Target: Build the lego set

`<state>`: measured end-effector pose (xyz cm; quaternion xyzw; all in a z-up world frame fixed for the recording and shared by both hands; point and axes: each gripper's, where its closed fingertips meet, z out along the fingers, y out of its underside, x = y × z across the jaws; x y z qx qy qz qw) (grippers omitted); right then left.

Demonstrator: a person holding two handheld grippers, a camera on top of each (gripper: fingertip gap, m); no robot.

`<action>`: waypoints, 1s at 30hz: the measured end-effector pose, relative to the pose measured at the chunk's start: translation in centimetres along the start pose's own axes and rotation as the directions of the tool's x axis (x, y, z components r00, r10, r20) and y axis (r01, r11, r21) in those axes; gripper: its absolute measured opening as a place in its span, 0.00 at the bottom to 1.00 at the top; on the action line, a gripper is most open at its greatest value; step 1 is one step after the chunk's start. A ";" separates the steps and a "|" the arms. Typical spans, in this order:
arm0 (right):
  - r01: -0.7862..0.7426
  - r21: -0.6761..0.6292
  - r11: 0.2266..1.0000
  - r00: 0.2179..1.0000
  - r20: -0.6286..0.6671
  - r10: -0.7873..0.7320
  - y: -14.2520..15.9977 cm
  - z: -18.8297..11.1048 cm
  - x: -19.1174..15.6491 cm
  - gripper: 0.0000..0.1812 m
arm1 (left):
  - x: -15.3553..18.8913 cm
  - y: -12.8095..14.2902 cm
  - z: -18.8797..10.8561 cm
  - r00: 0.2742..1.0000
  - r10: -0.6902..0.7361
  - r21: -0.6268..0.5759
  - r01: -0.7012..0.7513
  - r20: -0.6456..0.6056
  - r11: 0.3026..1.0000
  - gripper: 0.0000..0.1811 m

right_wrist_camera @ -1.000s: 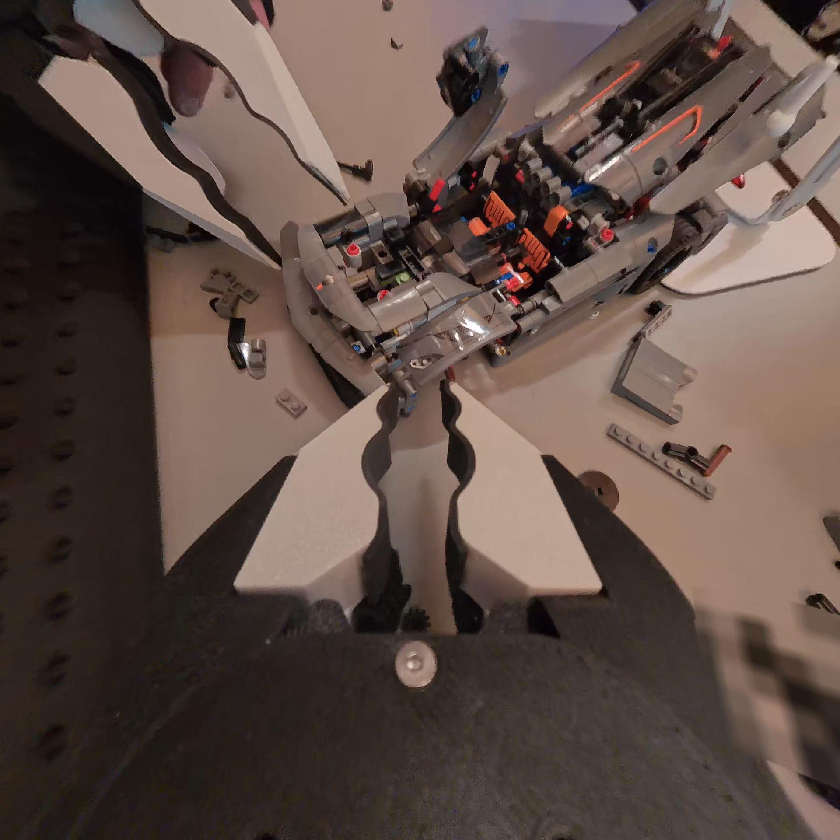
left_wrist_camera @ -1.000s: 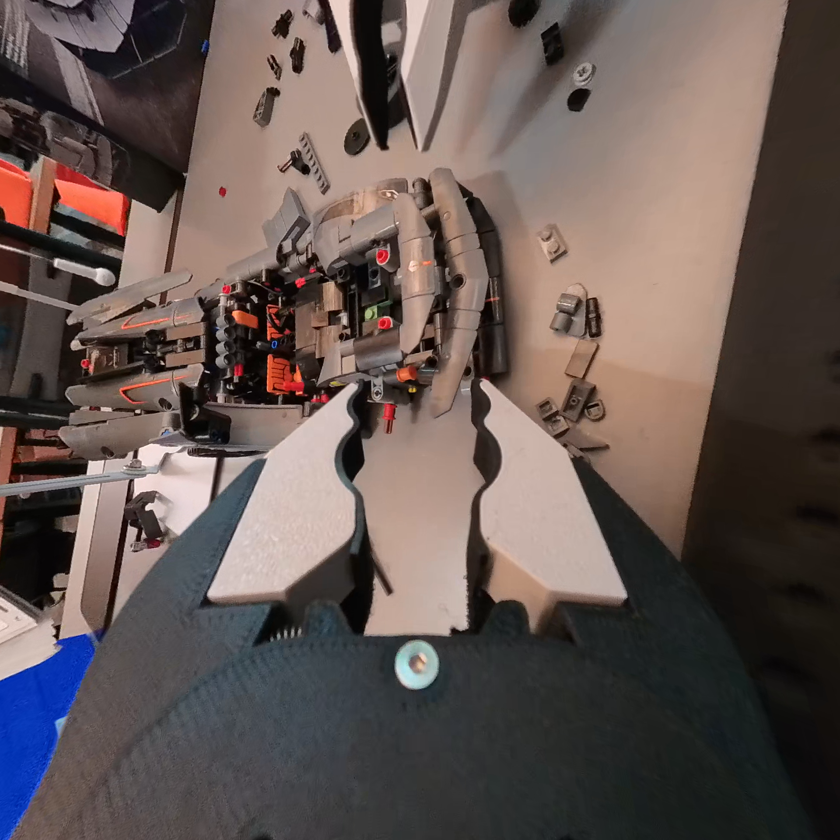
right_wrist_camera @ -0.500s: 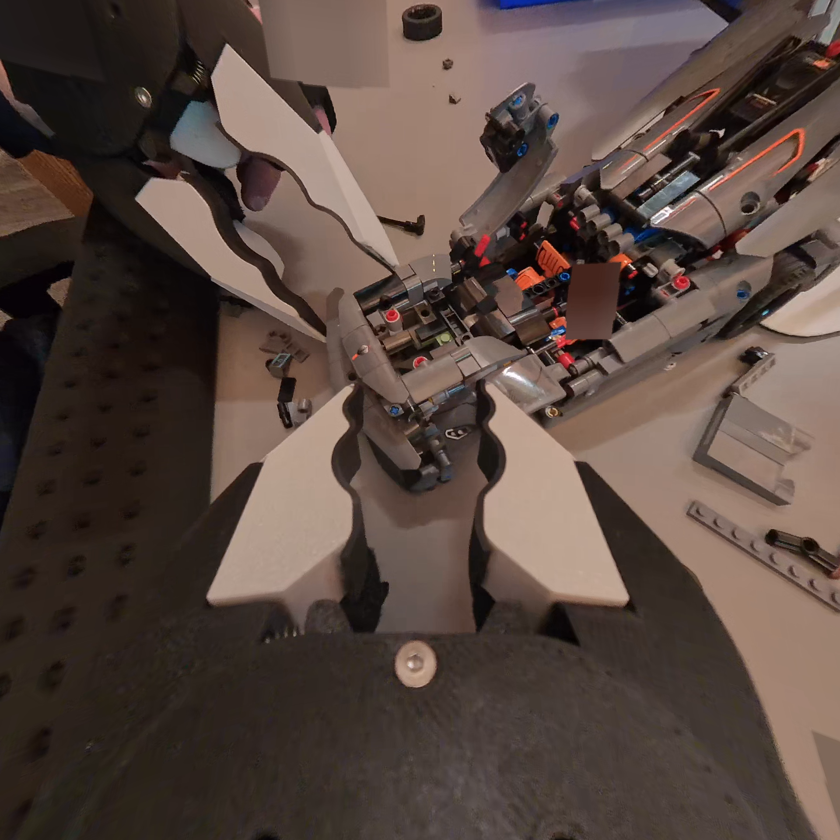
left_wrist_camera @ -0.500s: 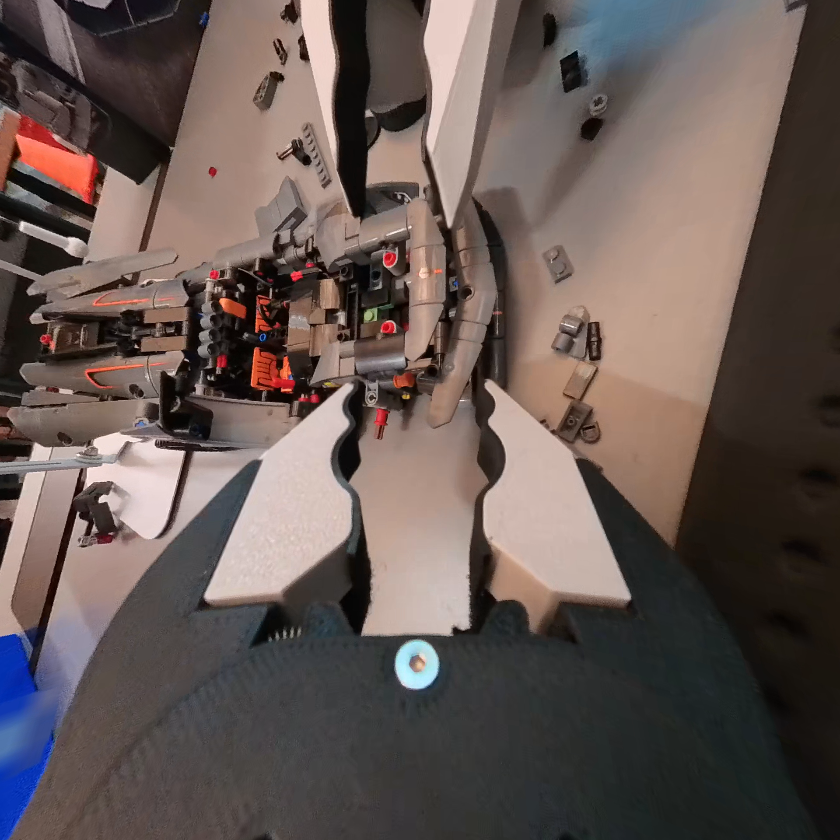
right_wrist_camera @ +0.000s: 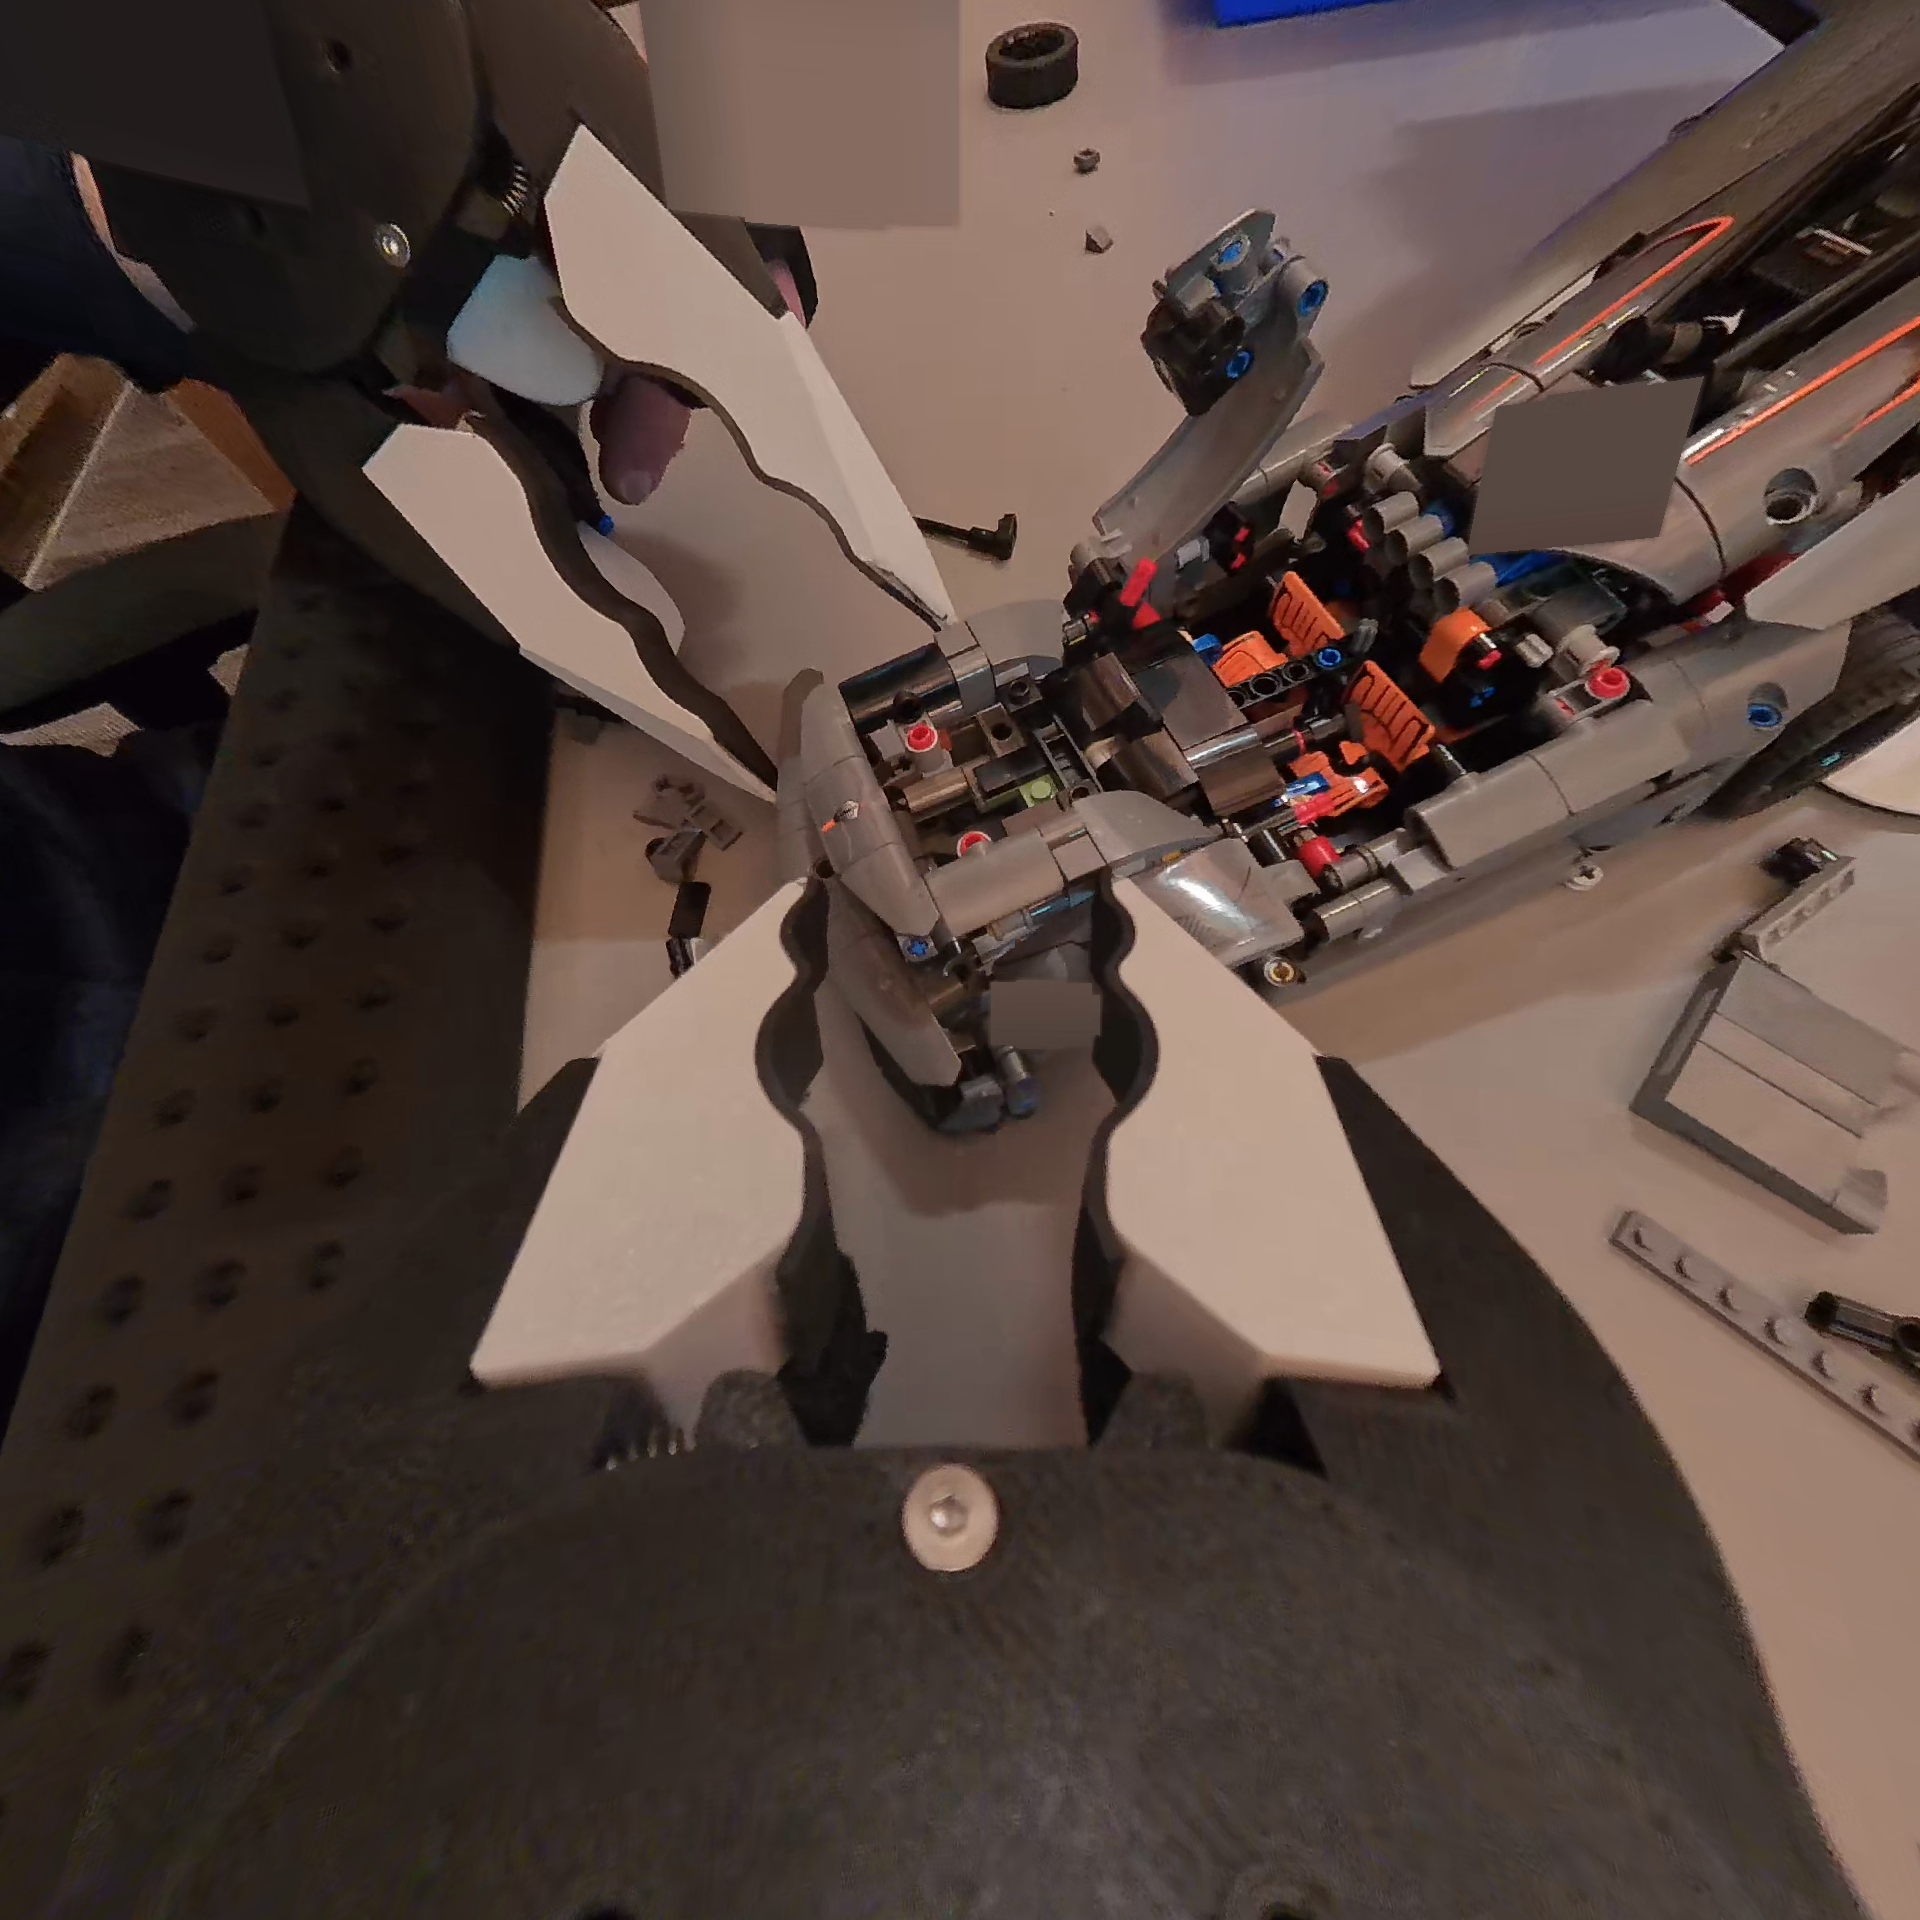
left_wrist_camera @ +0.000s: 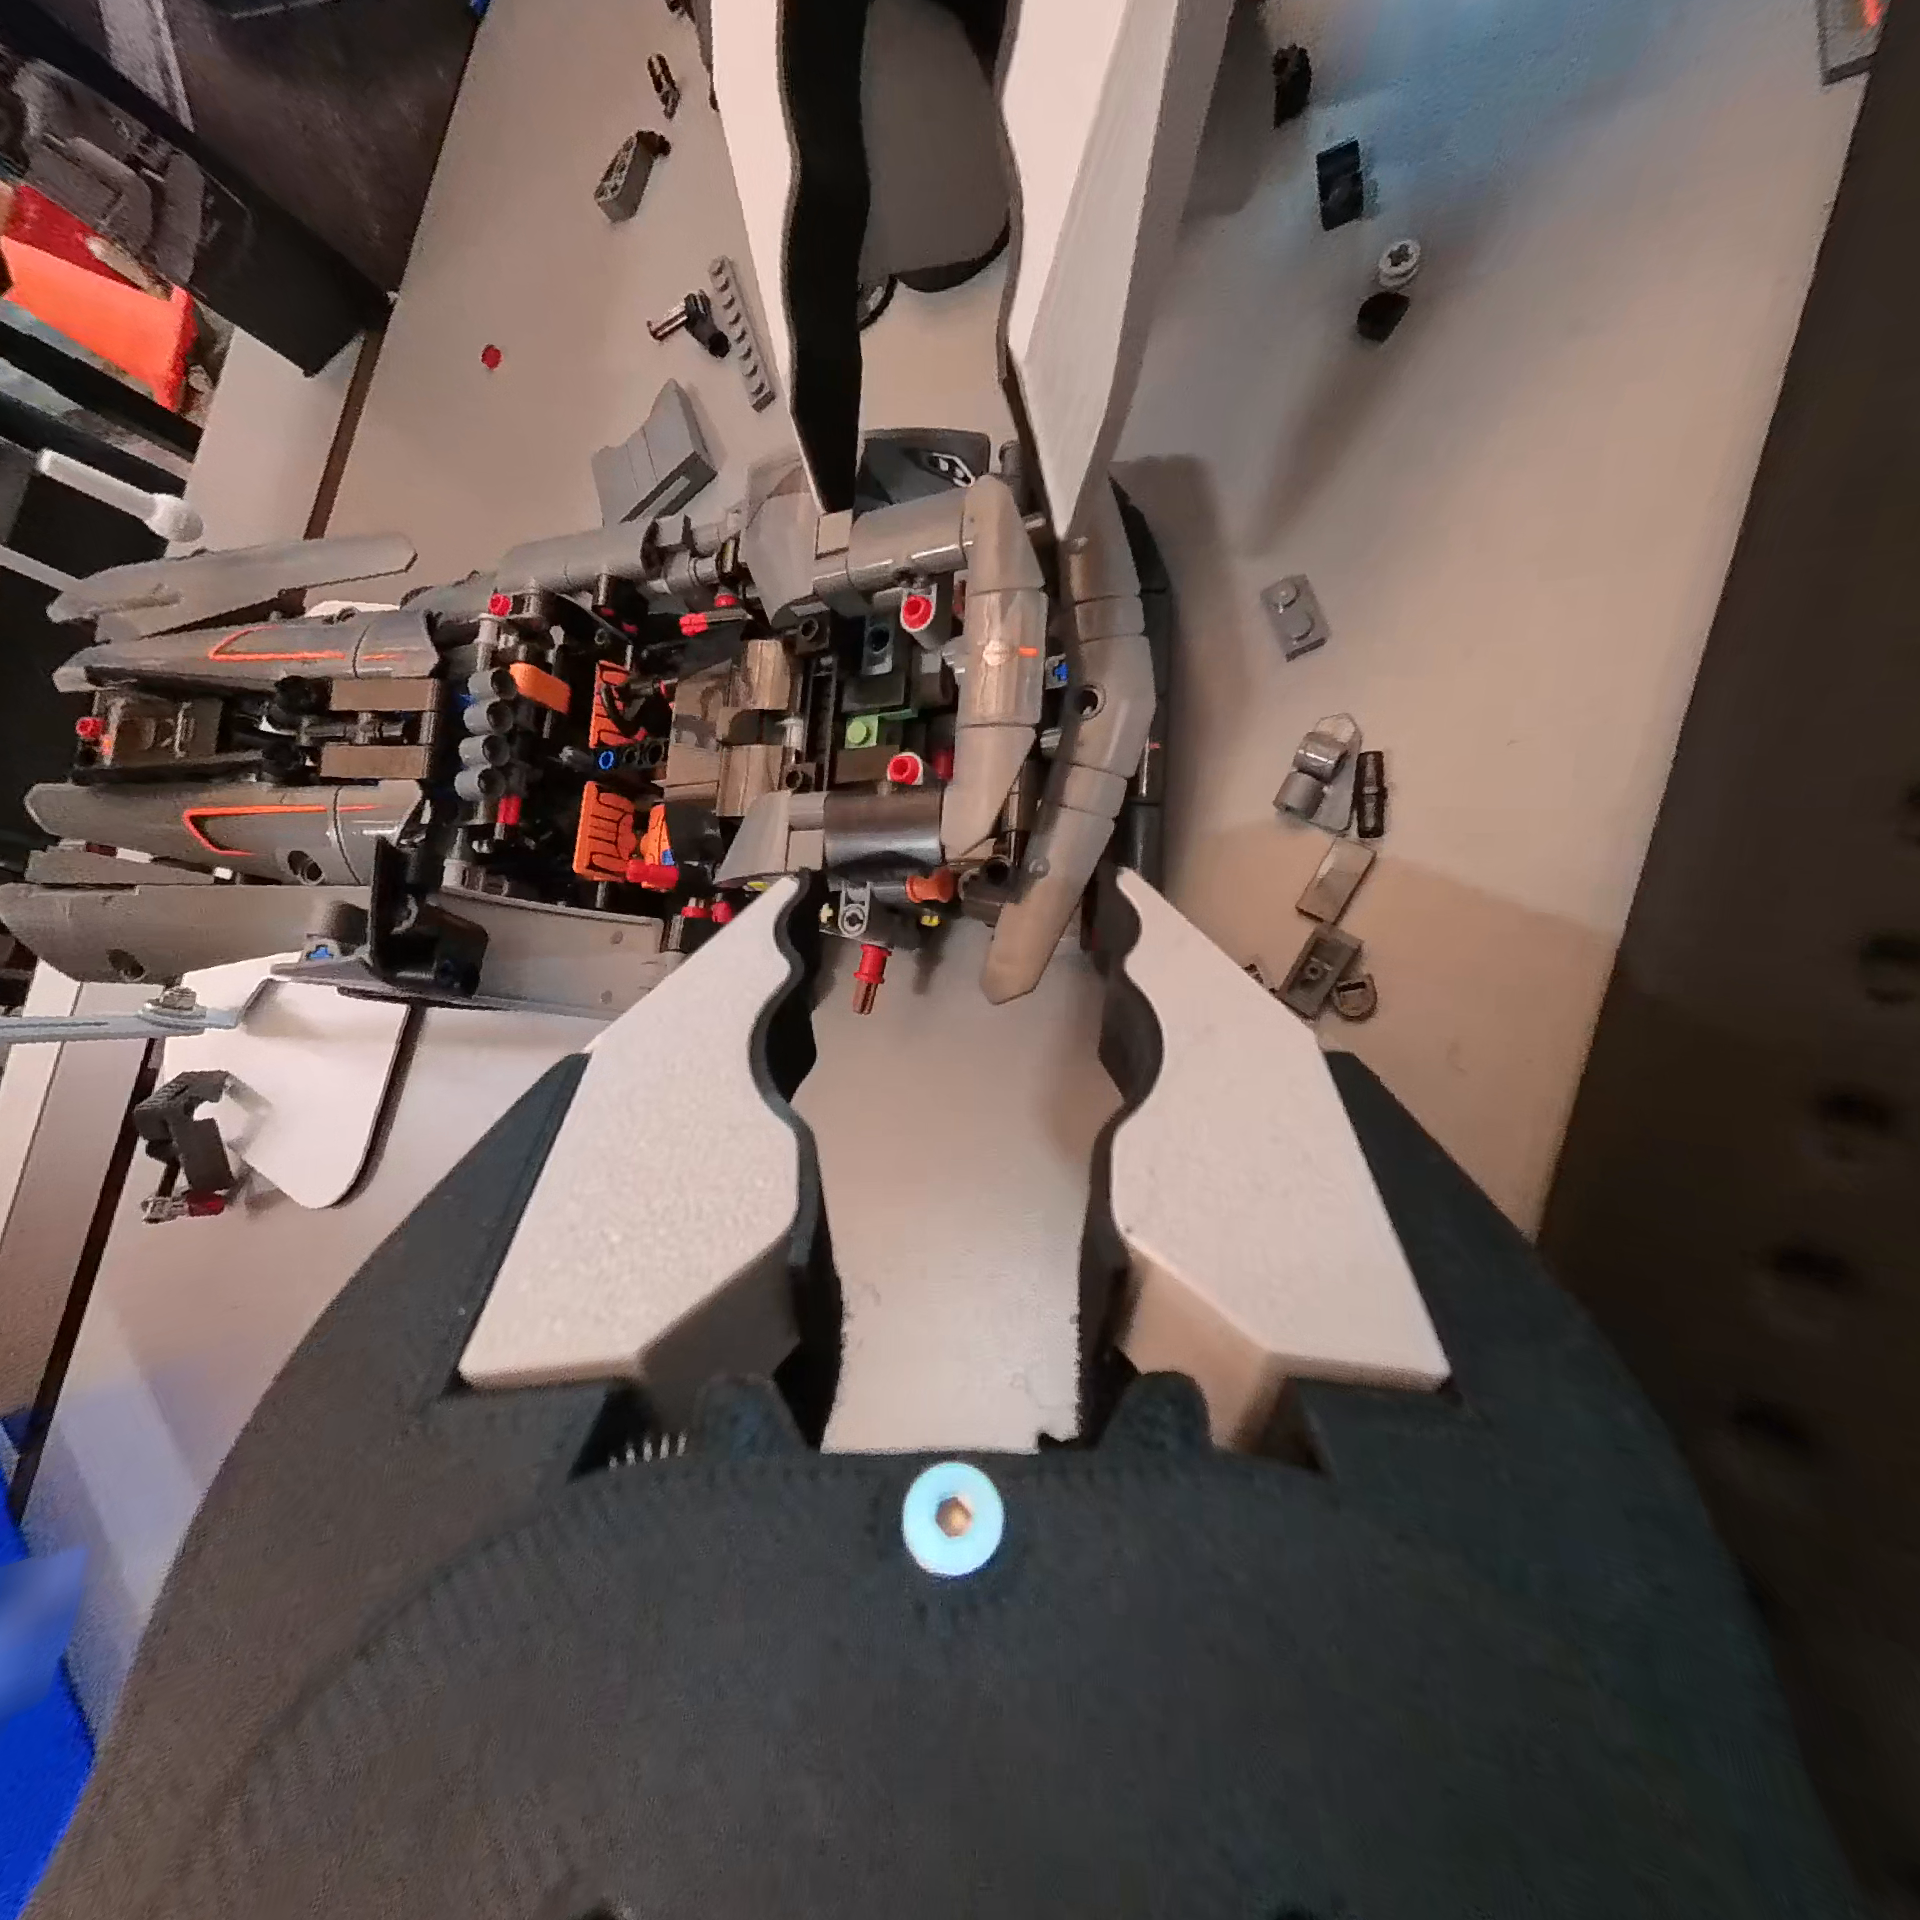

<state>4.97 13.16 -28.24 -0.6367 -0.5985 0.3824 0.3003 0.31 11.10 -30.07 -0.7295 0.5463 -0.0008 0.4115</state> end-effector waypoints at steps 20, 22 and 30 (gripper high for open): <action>0.021 -0.007 1.000 1.000 -0.019 -0.021 0.0 0.4 -0.6 0.31 | 0.0 0.1 0.1 0.999 -0.054 0.019 0.054 0.000 0.998 0.26; 0.019 -0.006 1.000 1.000 -0.017 -0.019 0.0 0.5 -0.7 0.32 | 0.0 0.1 0.1 0.998 -0.062 0.017 0.062 -0.004 0.998 0.26; 0.012 -0.001 1.000 1.000 -0.009 -0.012 0.0 0.4 -0.7 0.32 | 0.0 0.2 0.0 0.998 -0.061 0.016 0.062 -0.015 0.998 0.27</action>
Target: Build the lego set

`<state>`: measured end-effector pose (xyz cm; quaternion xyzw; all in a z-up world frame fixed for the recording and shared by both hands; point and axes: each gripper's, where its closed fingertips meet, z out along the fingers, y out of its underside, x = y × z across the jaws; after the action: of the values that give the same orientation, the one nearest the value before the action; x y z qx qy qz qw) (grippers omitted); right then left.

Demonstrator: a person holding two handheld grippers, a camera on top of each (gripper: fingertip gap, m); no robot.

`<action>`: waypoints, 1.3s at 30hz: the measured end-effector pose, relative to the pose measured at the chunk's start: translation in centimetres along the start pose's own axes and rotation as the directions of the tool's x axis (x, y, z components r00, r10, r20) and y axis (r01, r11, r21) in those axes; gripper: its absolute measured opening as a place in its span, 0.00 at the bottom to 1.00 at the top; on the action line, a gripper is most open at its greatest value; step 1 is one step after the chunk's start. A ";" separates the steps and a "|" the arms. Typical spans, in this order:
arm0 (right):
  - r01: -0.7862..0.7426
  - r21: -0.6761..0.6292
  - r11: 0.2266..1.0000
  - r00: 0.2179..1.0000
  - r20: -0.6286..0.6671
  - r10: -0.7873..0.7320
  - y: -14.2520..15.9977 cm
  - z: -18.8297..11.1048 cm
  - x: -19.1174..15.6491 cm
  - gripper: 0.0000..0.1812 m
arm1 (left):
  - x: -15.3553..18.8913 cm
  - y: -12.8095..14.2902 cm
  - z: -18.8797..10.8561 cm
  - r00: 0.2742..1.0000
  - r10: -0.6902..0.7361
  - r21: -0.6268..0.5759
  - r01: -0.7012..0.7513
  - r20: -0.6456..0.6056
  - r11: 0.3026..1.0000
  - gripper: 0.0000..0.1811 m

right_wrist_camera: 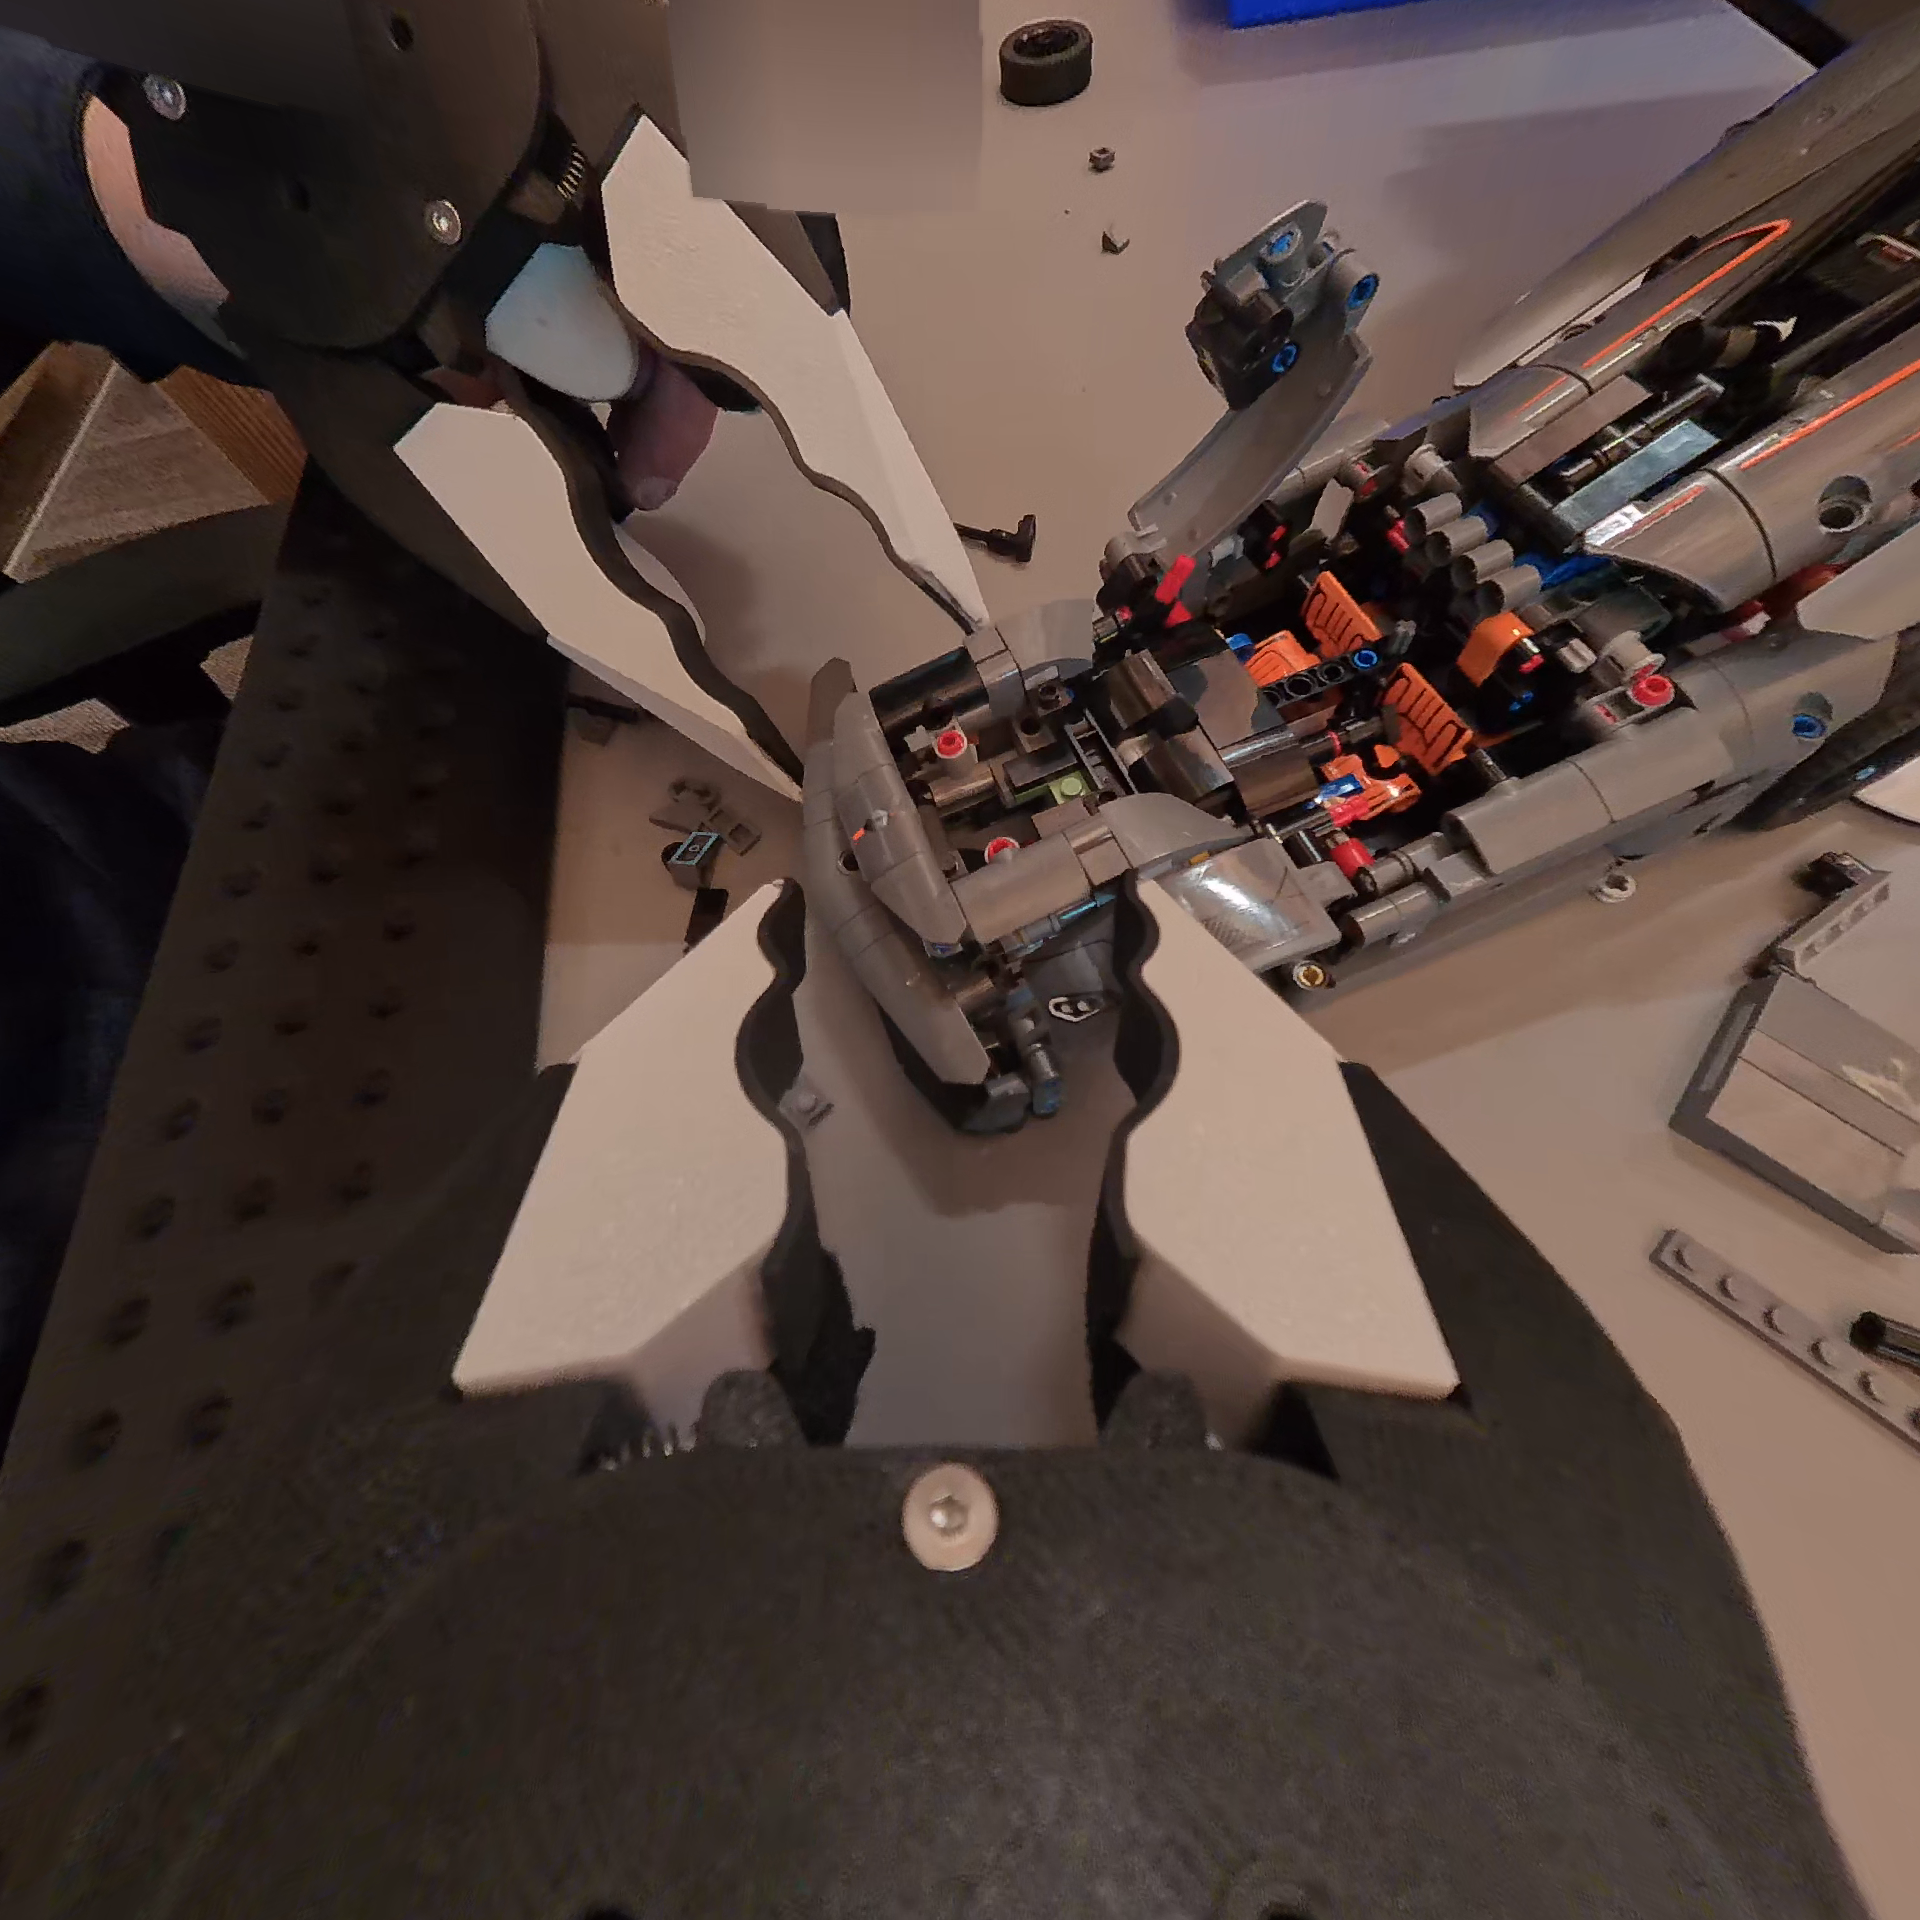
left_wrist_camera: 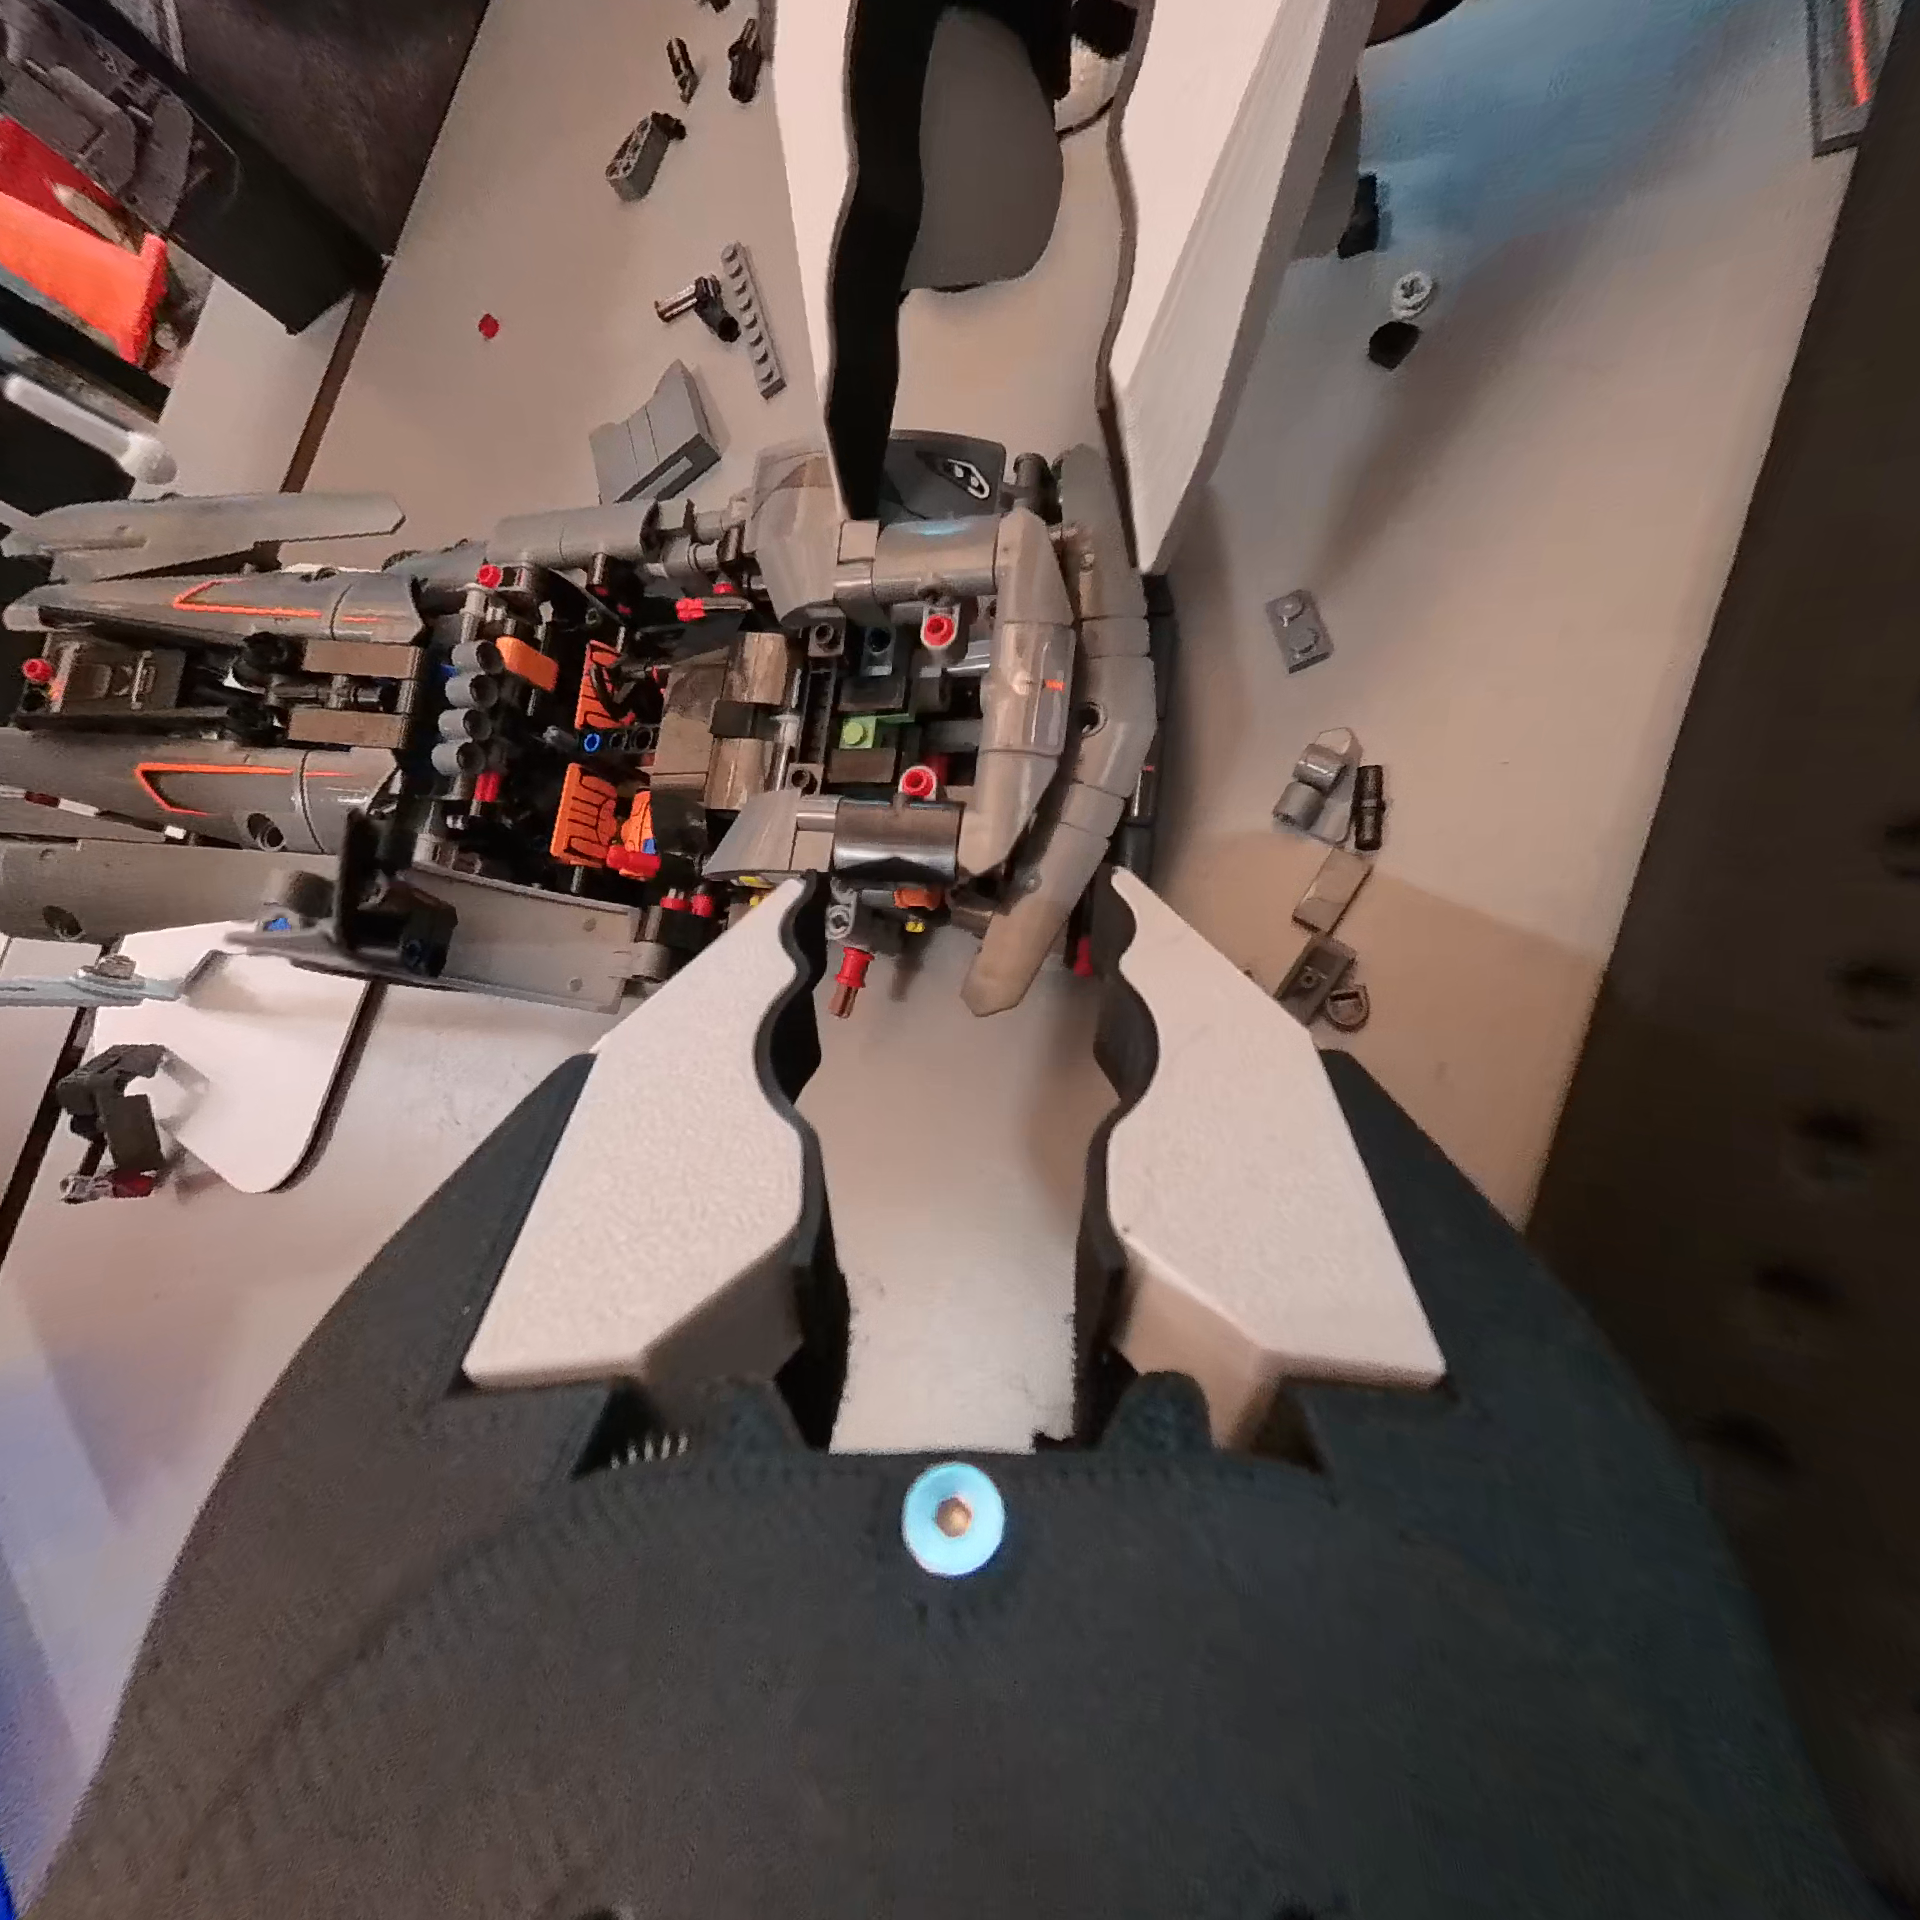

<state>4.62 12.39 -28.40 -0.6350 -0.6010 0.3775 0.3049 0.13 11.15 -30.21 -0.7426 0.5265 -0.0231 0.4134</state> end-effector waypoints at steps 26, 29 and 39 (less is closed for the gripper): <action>0.128 -0.006 0.992 0.987 -0.099 -0.128 0.1 0.5 1.1 0.34 | -1.3 -0.6 0.0 0.993 -0.112 0.079 0.115 -0.044 0.990 0.39; 0.131 -0.004 0.991 0.986 -0.100 -0.131 0.1 0.5 1.1 0.32 | -1.4 -0.8 0.1 0.993 -0.107 0.082 0.111 -0.053 0.990 0.39; 0.120 0.011 0.993 0.989 -0.089 -0.119 0.1 0.4 1.1 0.30 | -1.5 -0.8 0.5 0.984 -0.113 0.084 0.125 -0.139 0.989 0.33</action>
<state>4.30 13.48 -28.82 -0.6115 -0.6206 0.3352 0.3586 0.34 12.70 -29.43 -0.7496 0.5062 -0.1216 0.4088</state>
